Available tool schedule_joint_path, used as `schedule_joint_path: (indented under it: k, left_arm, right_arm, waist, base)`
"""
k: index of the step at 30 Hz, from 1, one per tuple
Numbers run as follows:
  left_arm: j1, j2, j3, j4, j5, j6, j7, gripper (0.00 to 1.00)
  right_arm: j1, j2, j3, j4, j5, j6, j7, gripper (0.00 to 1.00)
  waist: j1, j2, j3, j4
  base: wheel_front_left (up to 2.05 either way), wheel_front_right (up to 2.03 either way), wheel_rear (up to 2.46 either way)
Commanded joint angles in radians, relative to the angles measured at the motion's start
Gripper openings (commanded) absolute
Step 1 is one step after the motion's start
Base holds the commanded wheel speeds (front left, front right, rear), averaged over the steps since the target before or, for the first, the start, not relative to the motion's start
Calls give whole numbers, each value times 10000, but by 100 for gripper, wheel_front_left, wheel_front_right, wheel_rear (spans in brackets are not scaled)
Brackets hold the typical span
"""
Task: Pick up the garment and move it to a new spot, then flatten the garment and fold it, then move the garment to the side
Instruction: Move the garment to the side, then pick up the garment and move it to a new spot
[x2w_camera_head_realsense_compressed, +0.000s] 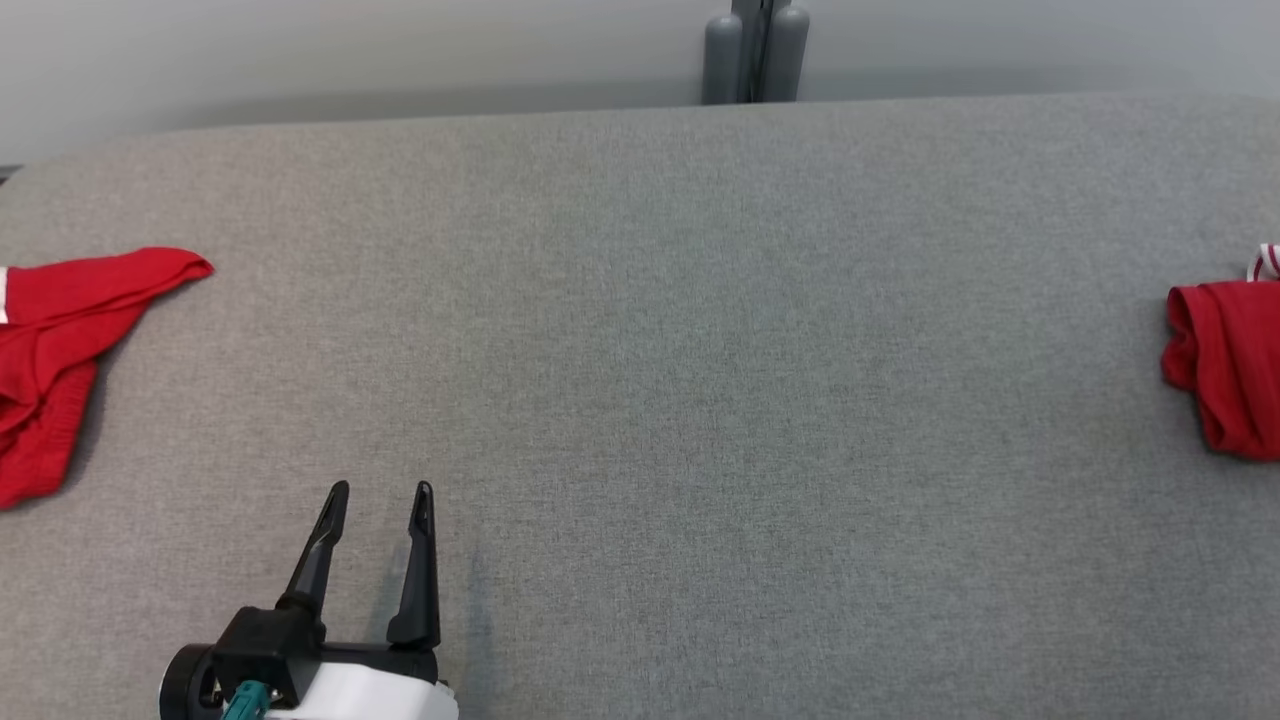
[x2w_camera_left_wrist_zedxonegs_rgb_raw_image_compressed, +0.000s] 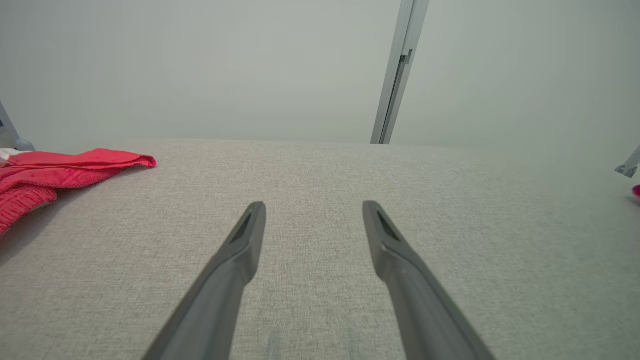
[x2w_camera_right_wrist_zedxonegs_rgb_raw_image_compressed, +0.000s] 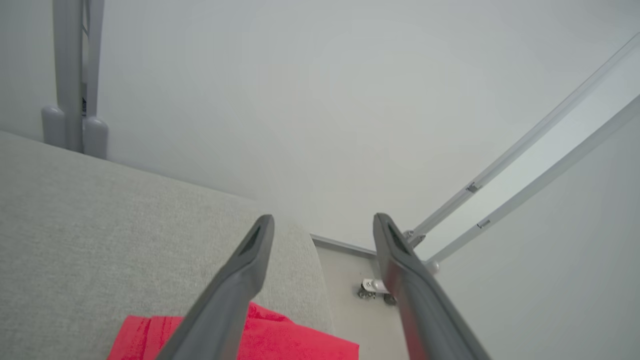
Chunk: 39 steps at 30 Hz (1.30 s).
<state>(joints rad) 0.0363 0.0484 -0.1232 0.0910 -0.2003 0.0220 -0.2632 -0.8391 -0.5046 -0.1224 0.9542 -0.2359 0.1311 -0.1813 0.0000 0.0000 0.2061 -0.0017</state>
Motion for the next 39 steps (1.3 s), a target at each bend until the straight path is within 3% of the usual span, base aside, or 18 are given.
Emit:
schedule_joint_path:
  k: [1,5,10,15,18,24,33,39]
  left_arm:
    - [115,40,65,-29,-30,56,-19,100]
    - [337,40,175,8,-56,96,-20,100]
    - [769,40,424,88,-16,37,-19,100]
    - [1189,40,703,181,103,38,-20,100]
    - [1262,37,820,268,121,-21,-19,100]
    - [1100,40,881,394,47,-105,-19,100]
    - [986,40,803,377,30,-109,-19,100]
    - [929,43,826,369,-15,-76,-20,100]
  right_arm:
    - [308,109,-28,-135,60,-4,-212,100]
    - [1916,991,-409,-1798,596,-4,-837,100]
    - [5021,2258,-1038,-5127,1227,-4,-839,100]
    - [7554,3597,-417,-6773,1590,-6,-845,100]
    - [8528,4071,-173,-7292,1727,-4,-846,100]
    - [9563,4488,-415,-7786,1844,-4,-847,100]
    - [9557,4523,-370,-7996,2023,-4,-848,100]
    - [9592,4529,30,-8344,2301,-4,-847,100]
  waist:
    - [0,0,-203,38]
    - [0,0,-811,224]
    - [0,0,-1496,350]
    - [0,0,-1961,237]
    - [0,0,-2079,277]
    - [0,0,-2167,351]
    - [0,0,-2164,399]
    - [0,0,-2136,1229]
  base:
    - [0,0,0]
    - [0,0,0]
    - [0,0,0]
    - [0,0,0]
    - [0,0,0]
    - [0,0,0]
    - [0,0,0]
    - [0,0,0]
